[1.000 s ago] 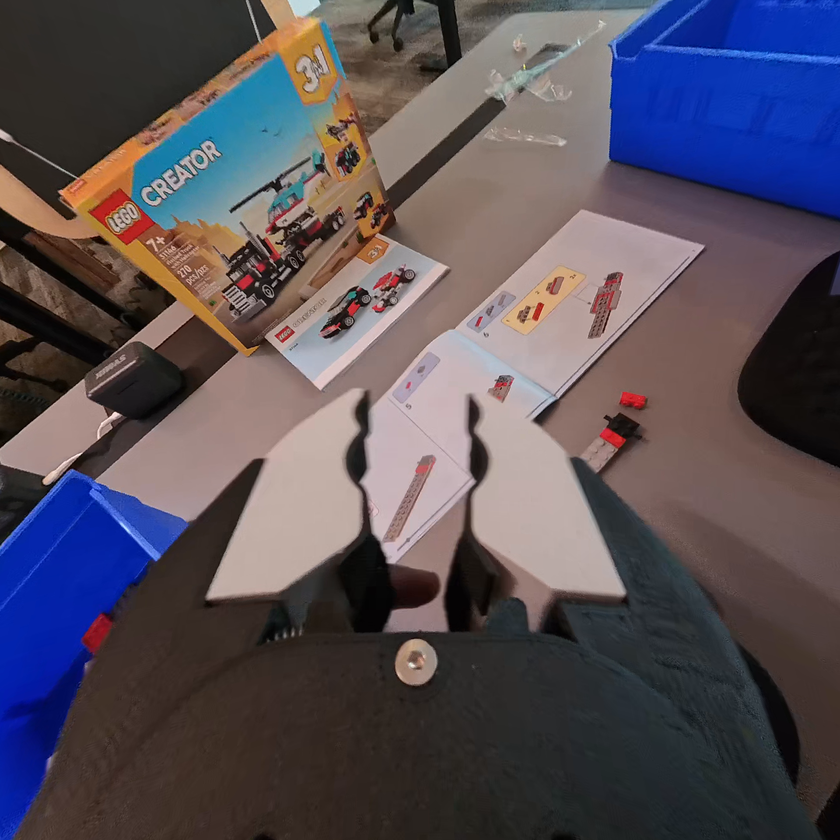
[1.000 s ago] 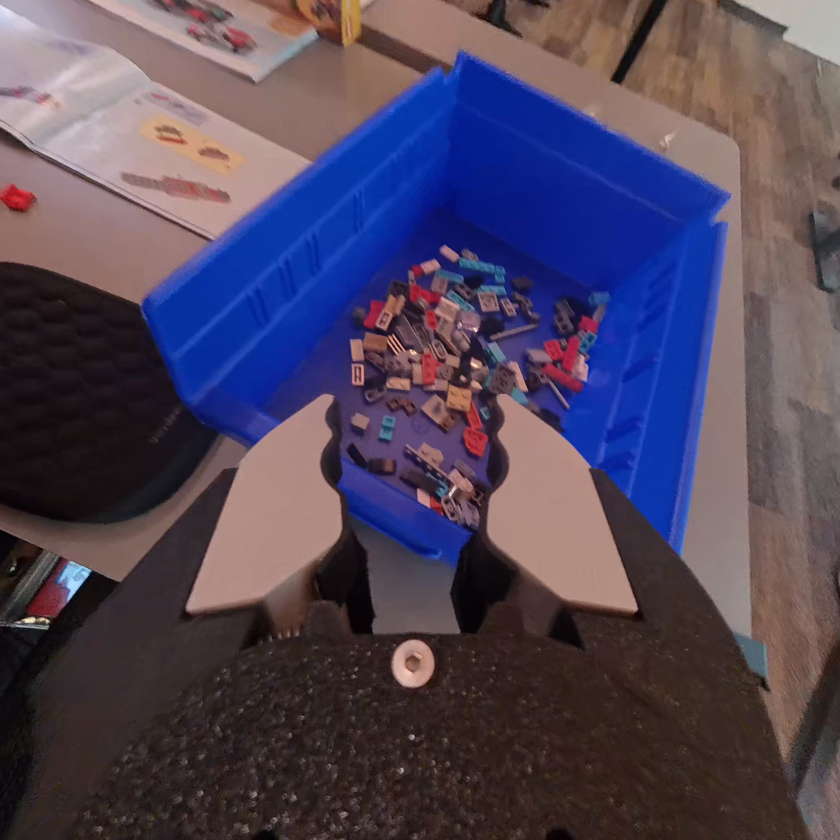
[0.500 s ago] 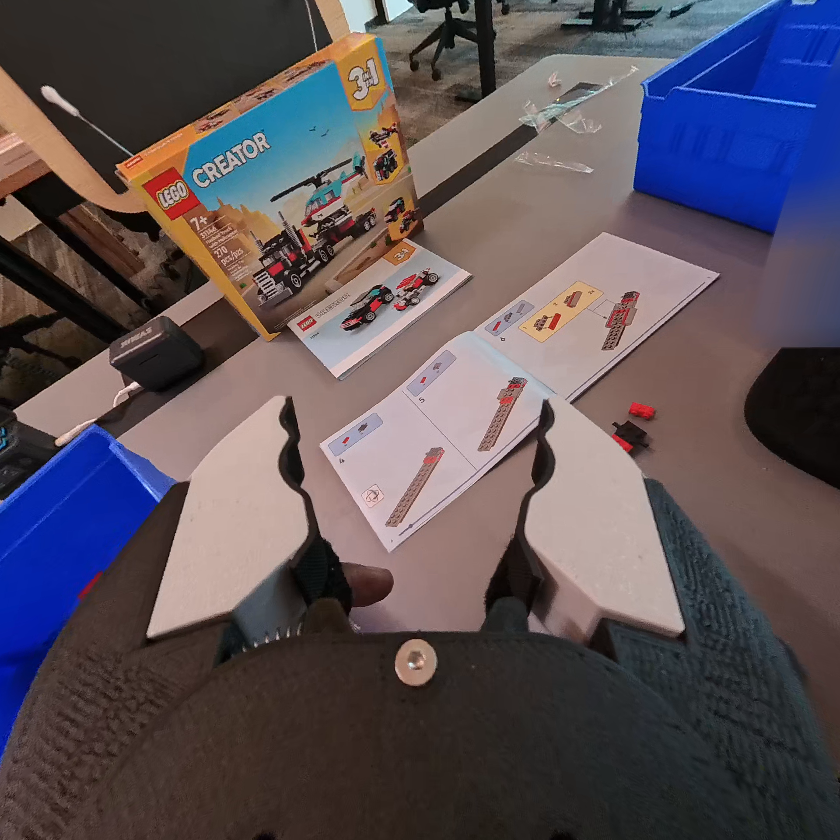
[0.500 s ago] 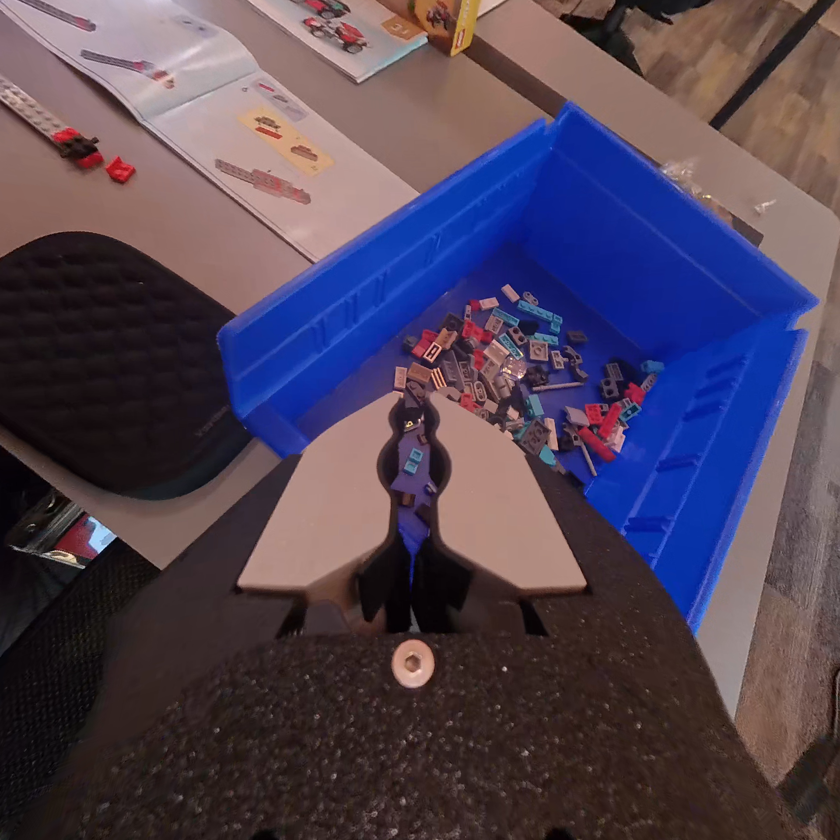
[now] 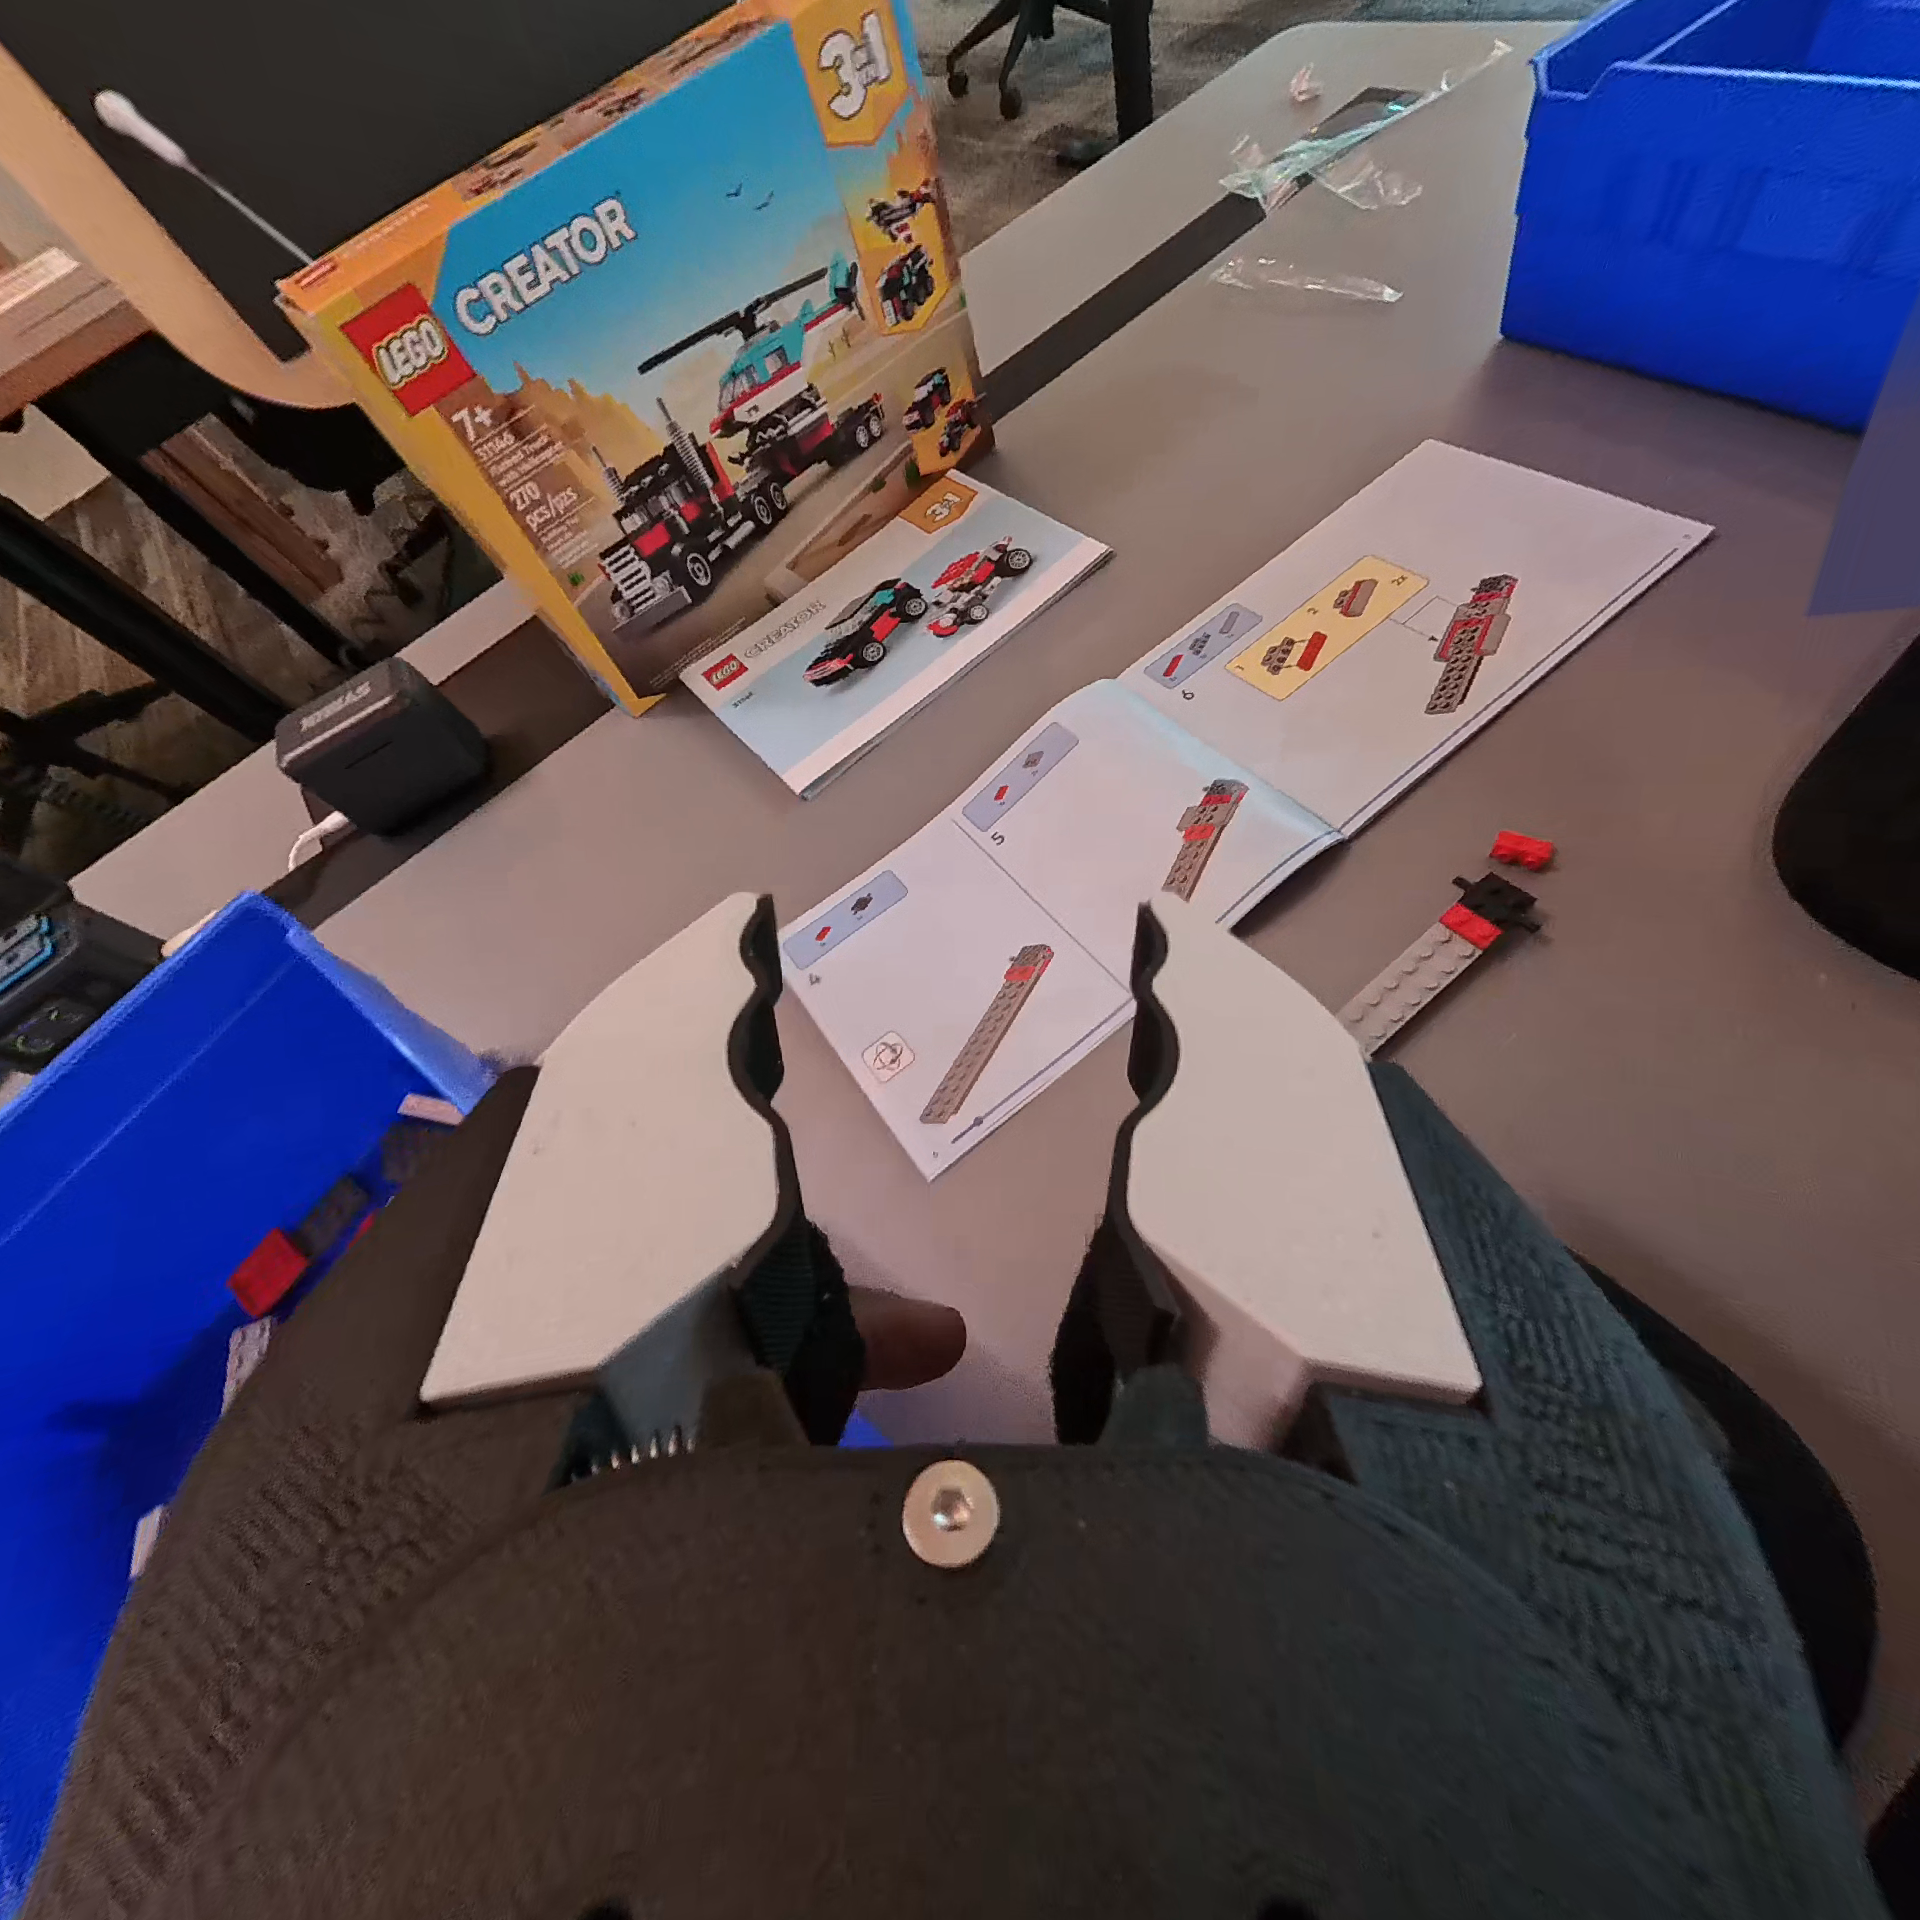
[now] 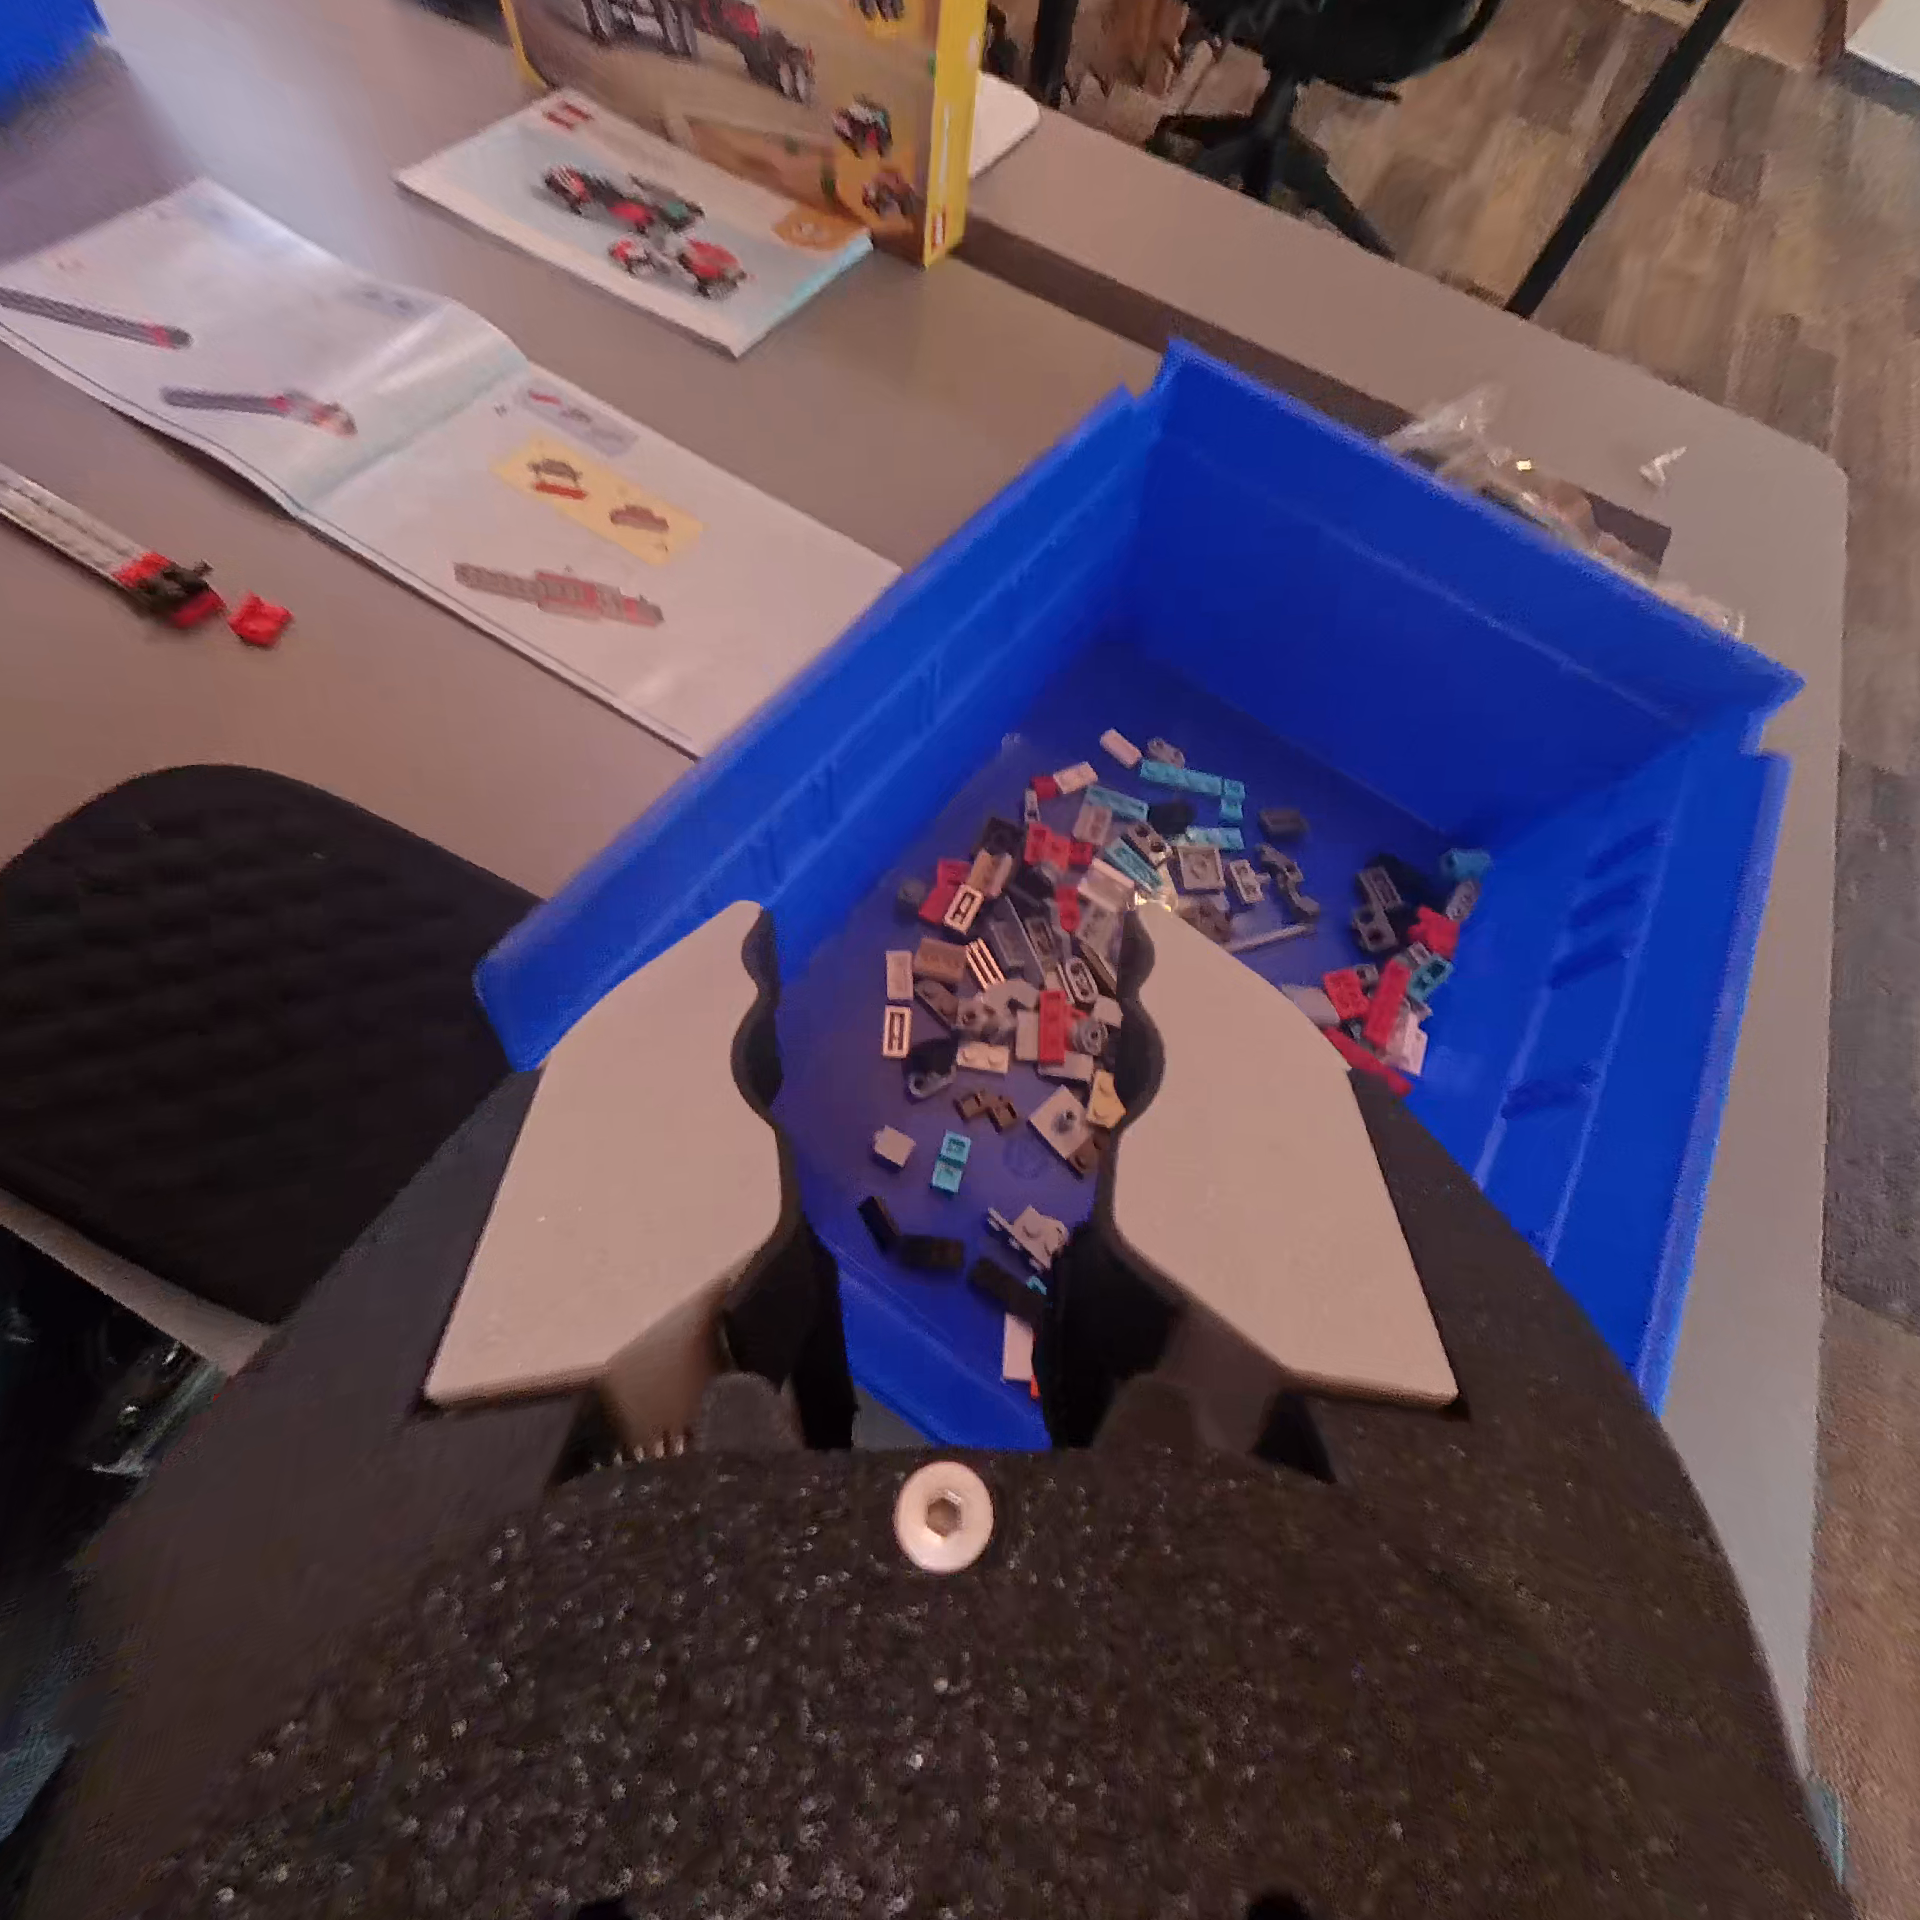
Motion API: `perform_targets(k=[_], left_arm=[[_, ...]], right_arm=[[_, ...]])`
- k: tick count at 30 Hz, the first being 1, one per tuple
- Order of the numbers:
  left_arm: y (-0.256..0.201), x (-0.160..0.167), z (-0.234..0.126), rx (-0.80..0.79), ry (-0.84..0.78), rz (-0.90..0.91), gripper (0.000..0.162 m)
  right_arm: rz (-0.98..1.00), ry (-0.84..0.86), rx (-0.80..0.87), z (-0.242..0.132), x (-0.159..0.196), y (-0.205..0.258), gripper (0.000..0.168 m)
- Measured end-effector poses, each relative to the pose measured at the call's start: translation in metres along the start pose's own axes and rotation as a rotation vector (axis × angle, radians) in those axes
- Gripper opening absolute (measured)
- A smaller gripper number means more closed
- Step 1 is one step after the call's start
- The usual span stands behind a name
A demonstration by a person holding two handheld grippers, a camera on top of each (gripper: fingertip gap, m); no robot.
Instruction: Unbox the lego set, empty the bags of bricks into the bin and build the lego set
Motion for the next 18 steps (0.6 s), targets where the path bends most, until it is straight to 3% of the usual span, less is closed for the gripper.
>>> perform_targets(k=[9, 11, 14, 15, 18], left_arm=[[0.014, 0.032, -0.017, -0.014, 0.003, -0.050, 0.065], [0.016, 0.038, -0.018, -0.005, 0.007, -0.055, 0.065], [0.024, 0.043, -0.022, -0.005, 0.039, -0.024, 0.065], [0.028, 0.044, -0.026, -0.001, 0.058, 0.002, 0.065], [0.038, 0.044, -0.047, 0.050, 0.143, 0.104, 0.065]], right_arm=[[-0.117, -0.091, -0.008, 0.008, -0.053, 0.044, 0.071], [-0.107, -0.305, -0.152, 0.008, -0.093, 0.080, 0.067], [-0.074, -0.682, -0.500, 0.001, -0.153, 0.149, 0.066], [-0.087, -0.712, -0.573, 0.008, -0.162, 0.167, 0.066], [-0.150, -0.580, -0.592, 0.058, -0.172, 0.196, 0.078]])
Point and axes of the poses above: each gripper's, where its closed fingertips meet, z out along the fingers, x out of its underside, y = z × x across the jaws, the point moved 2 cm from there along -z, back along the fingers, and after that the axes turned 11 degrees about y, right-handed, at the moved point
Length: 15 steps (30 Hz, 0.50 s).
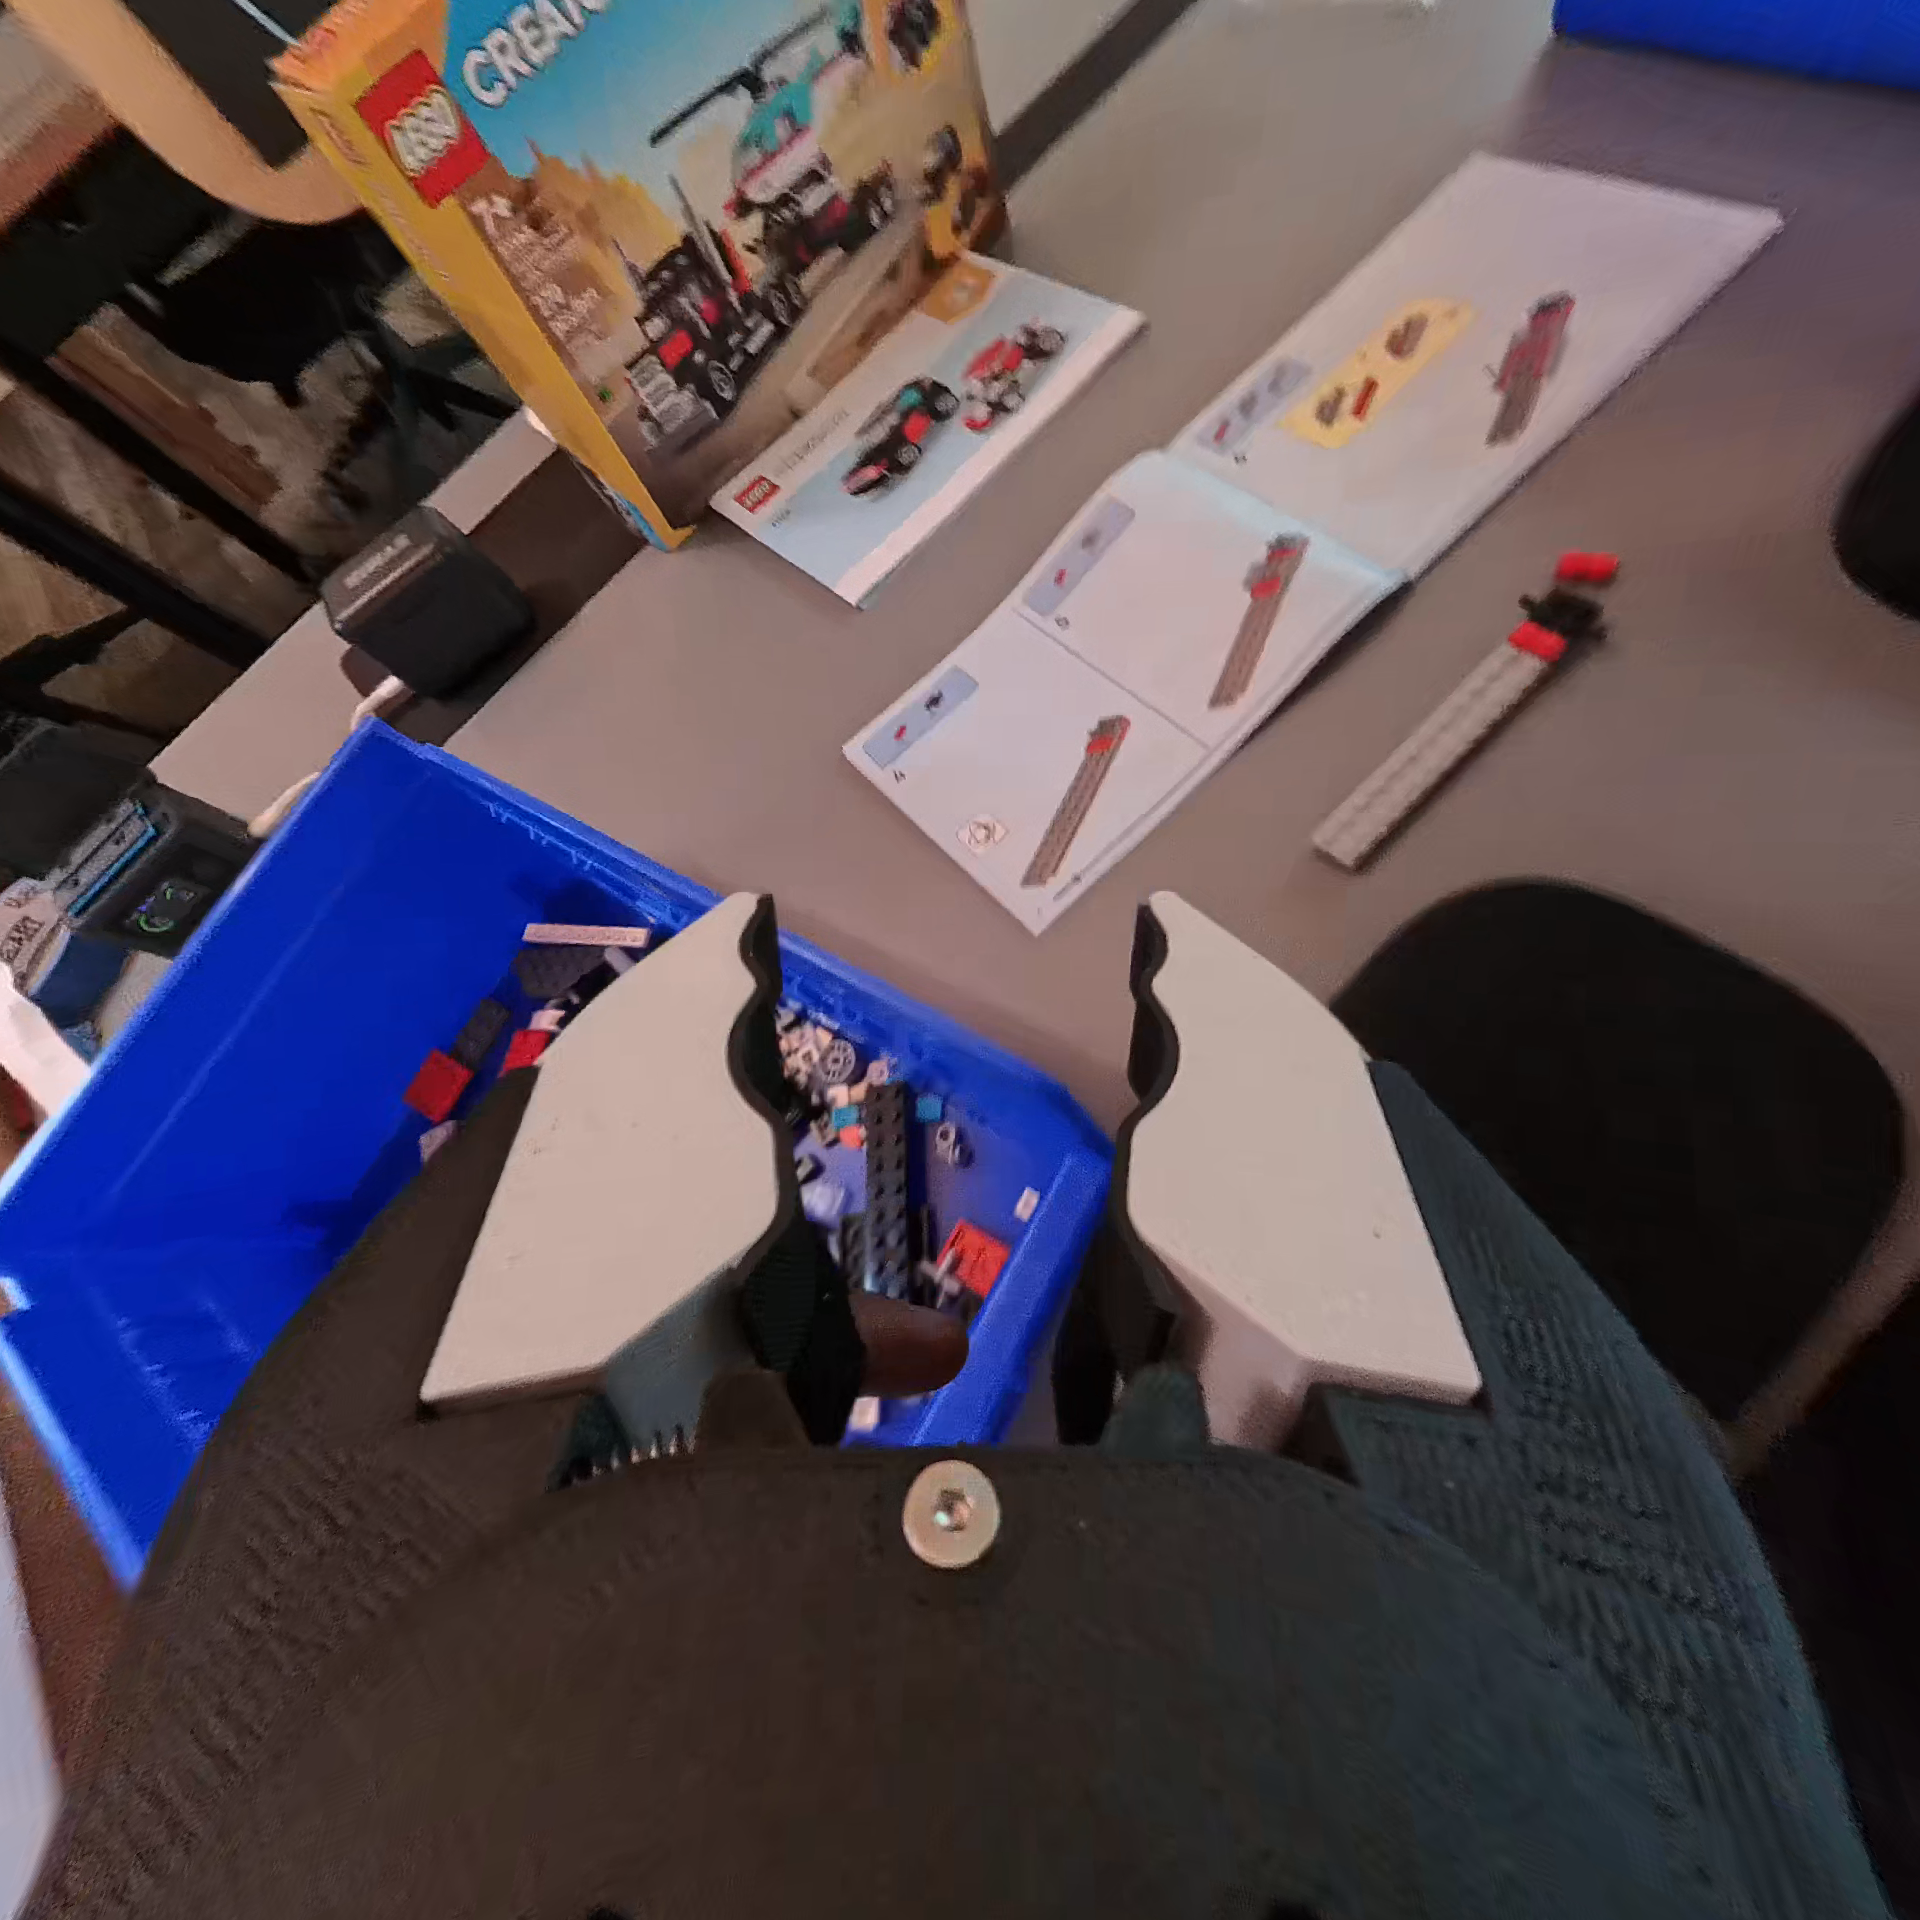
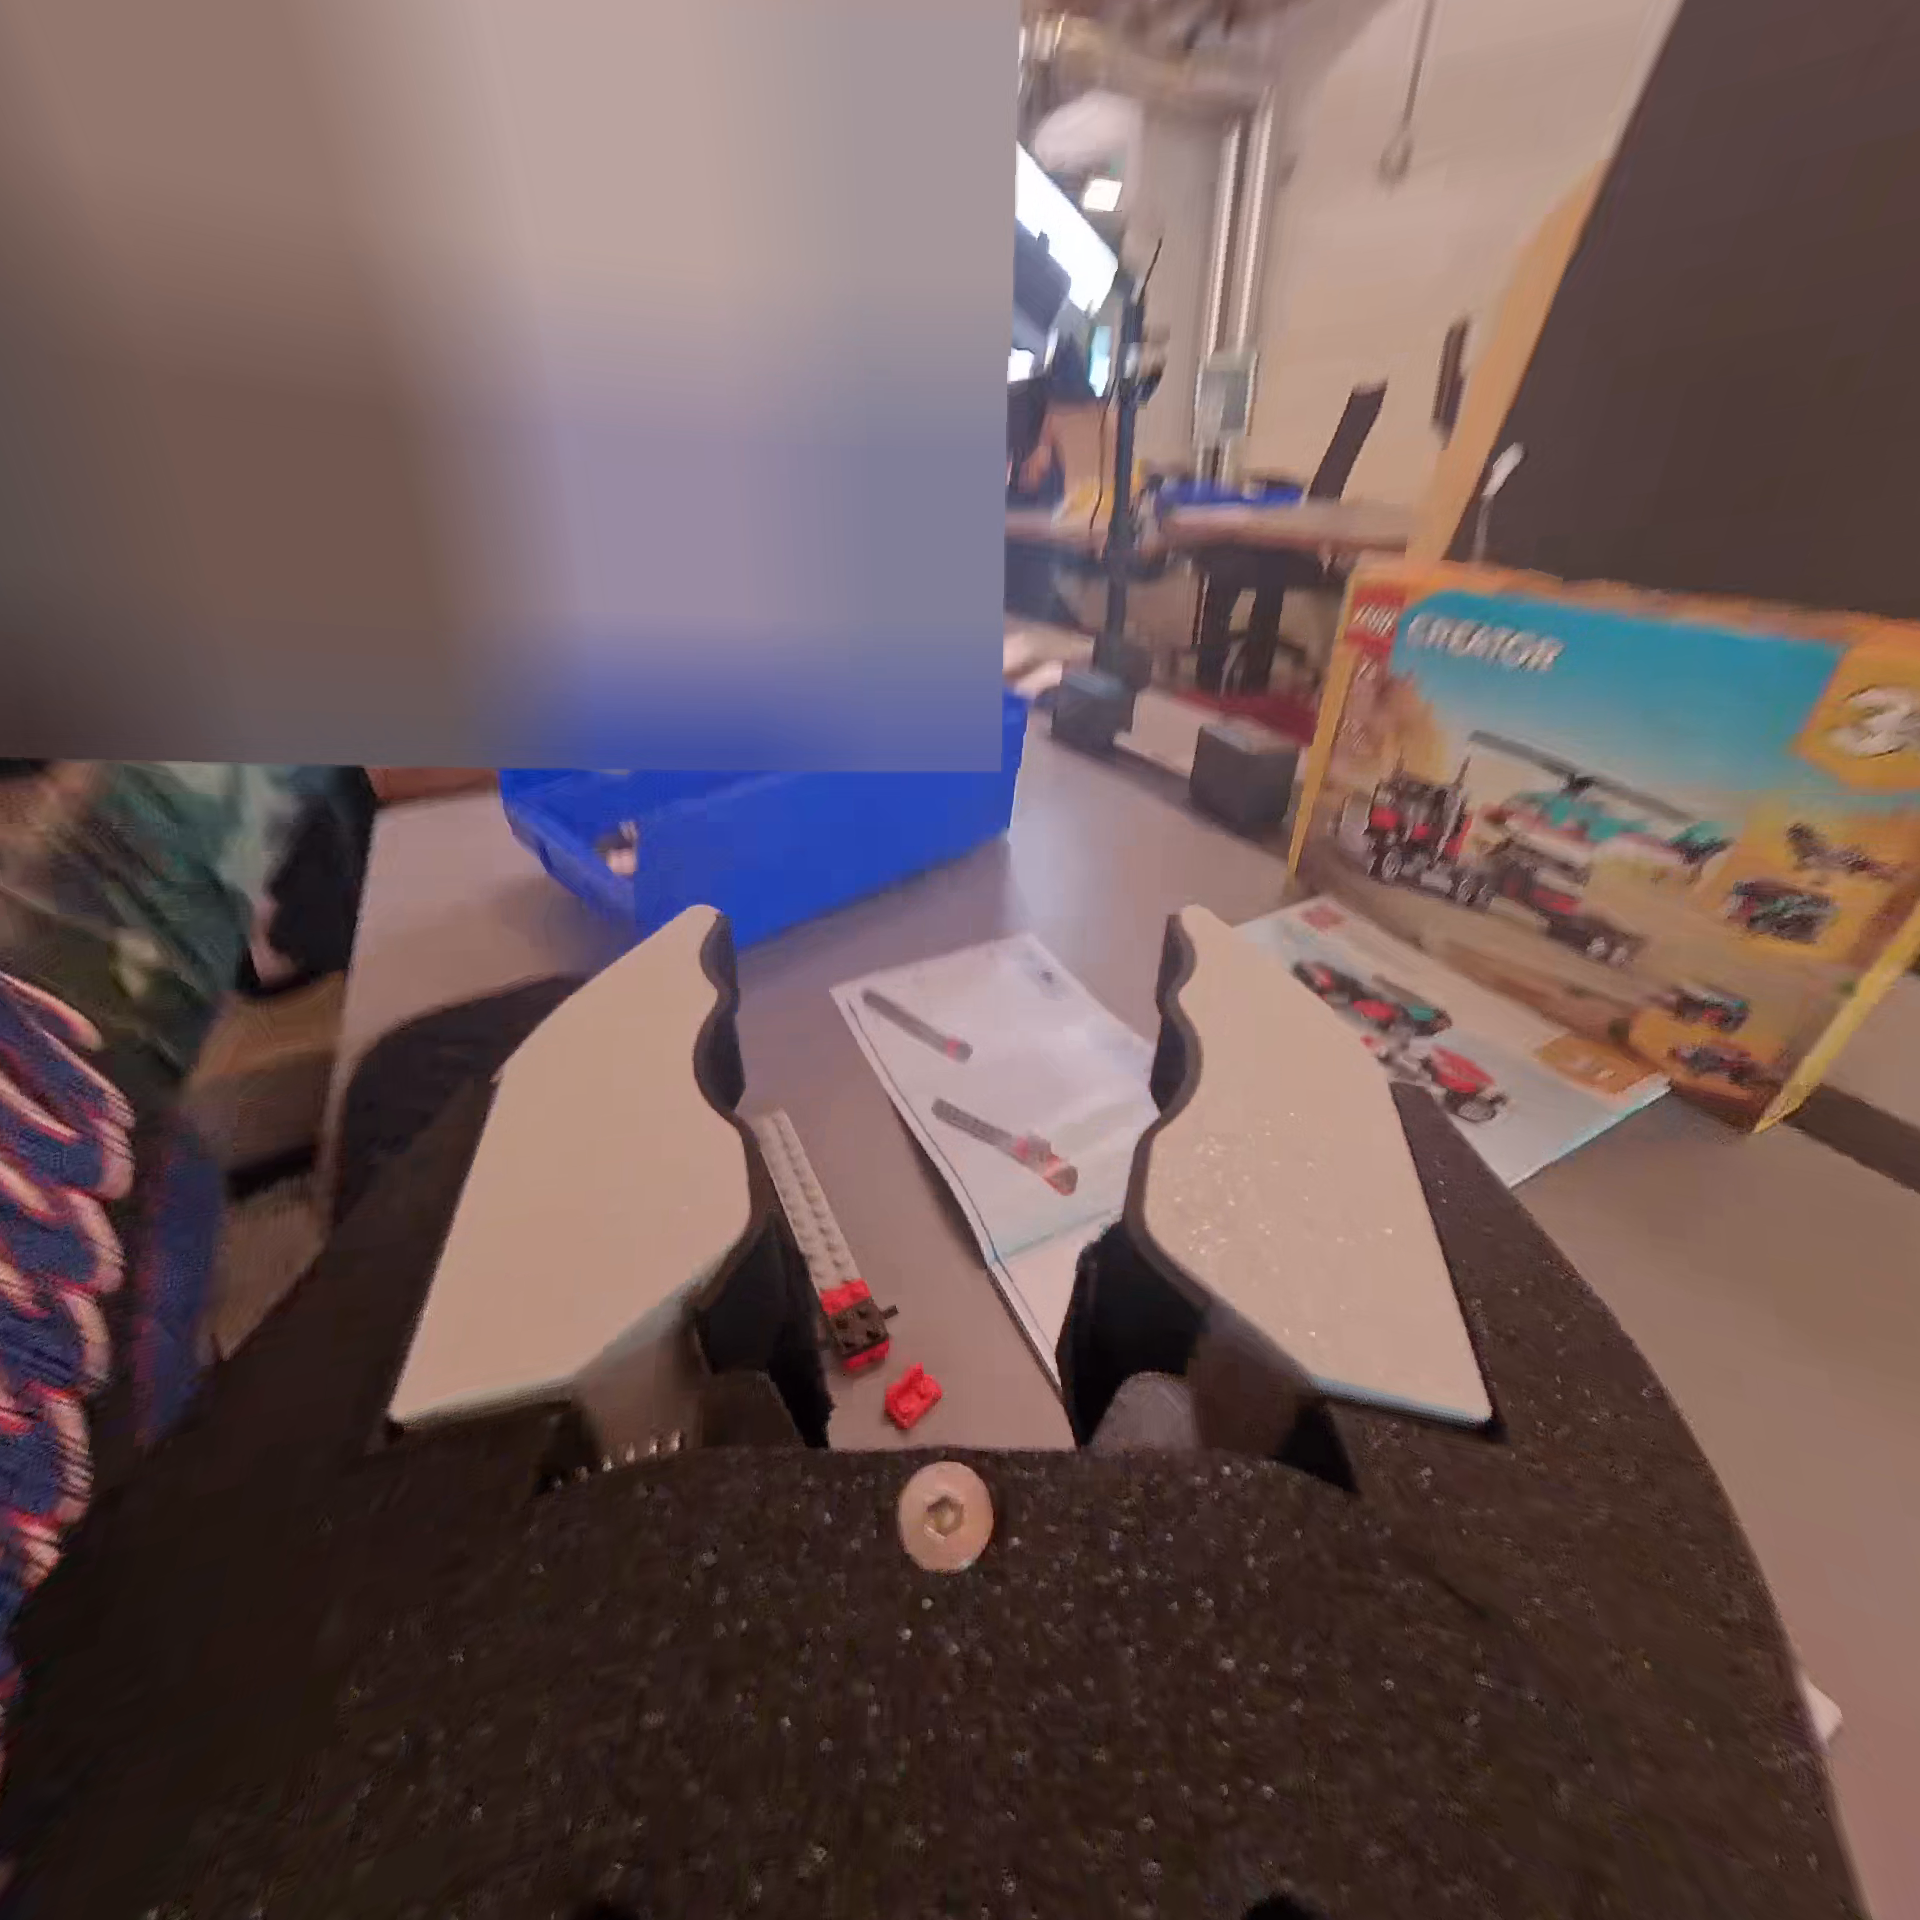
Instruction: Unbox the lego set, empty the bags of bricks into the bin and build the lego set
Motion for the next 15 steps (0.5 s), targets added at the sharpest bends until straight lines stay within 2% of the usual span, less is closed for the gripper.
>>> perform_targets(k=[3, 6, 7, 8, 10, 12, 15], left_arm=[[0.002, 0.001, -0.020, 0.036, 0.022, 0.103, 0.065], [0.012, 0.013, -0.022, 0.022, 0.008, 0.072, 0.066], [0.018, 0.019, -0.021, 0.016, 0.004, 0.041, 0.066], [0.024, 0.025, -0.020, 0.014, 0.016, 0.014, 0.066], [0.037, 0.034, -0.020, 0.000, 0.061, -0.039, 0.066], [0.048, 0.035, -0.024, -0.022, 0.024, -0.073, 0.068], [0.060, 0.049, -0.023, -0.022, 0.042, -0.127, 0.068]], right_arm=[[-0.102, 0.146, -0.041, 0.041, 0.023, -0.002, 0.086], [-0.278, 0.229, -0.183, 0.061, 0.045, 0.014, 0.083], [-0.320, 0.193, -0.255, 0.062, 0.047, 0.023, 0.082], [-0.322, 0.116, -0.316, 0.060, 0.045, 0.030, 0.073], [-0.229, -0.076, -0.387, 0.051, 0.033, 0.031, 0.066], [-0.139, -0.174, -0.366, 0.044, 0.029, 0.014, 0.066], [-0.153, -0.152, -0.231, 0.038, 0.036, -0.011, 0.075]])
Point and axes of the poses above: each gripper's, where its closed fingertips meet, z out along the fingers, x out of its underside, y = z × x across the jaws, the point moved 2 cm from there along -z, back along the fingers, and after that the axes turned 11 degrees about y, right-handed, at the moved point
